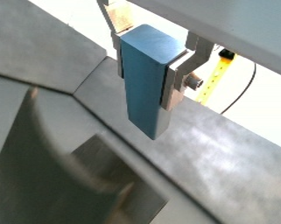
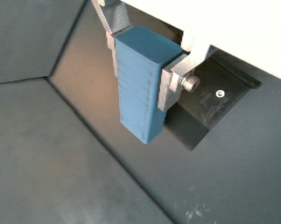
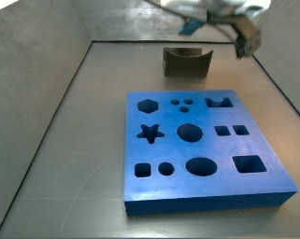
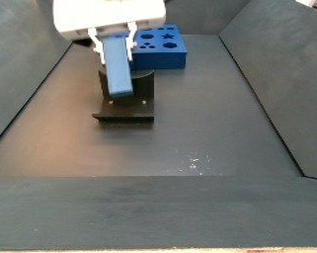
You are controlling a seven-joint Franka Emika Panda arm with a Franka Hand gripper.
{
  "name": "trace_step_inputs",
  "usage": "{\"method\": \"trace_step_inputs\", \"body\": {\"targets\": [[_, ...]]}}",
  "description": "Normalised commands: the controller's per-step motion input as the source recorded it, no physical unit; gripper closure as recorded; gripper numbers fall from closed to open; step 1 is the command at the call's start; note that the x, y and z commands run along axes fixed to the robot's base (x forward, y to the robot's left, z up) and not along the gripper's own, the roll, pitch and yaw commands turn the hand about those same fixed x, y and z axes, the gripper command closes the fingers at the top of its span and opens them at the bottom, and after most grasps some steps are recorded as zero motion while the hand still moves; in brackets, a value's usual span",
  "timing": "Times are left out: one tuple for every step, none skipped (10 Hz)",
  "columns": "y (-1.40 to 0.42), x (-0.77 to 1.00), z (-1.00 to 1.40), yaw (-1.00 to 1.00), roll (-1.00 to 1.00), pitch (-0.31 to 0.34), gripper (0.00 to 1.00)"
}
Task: Pick up the rectangle object. Move up. Place the rectangle object on the fixture. Regrasp the rectangle object. Move to above the board. Insert the rectangle object.
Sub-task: Move to above the board.
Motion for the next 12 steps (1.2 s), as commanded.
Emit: {"method": "trace_step_inputs", "body": {"targets": [[0.13,0.12,1.00,0.24,-0.04,0.118,1.00],[0.12,0.12,1.00,0.22,-0.04,0.073,1.00],[0.11,0.11,1.00,0.18,-0.03,0.031,1.00],[0.10,0.11,1.00,0.15,-0.03,0.016,1.00],[0.09,0.11,1.00,0.12,-0.03,0.019,1.00],[0.08,0.11,1.00,0.09,-0.04,0.028,1.00],[0.07,0.10,1.00,0.07,-0.05,0.046,1.00],[0.06,0.09,1.00,0.05,-0.05,0.065,1.00],[0.05,0.09,1.00,0.04,-0.06,0.104,1.00],[0.03,0.08,0.87,0.04,-0.06,0.143,1.00],[0.01,0.06,0.70,0.04,-0.07,0.172,1.00],[-0.01,0.04,0.48,0.06,-0.08,0.196,1.00]]}}
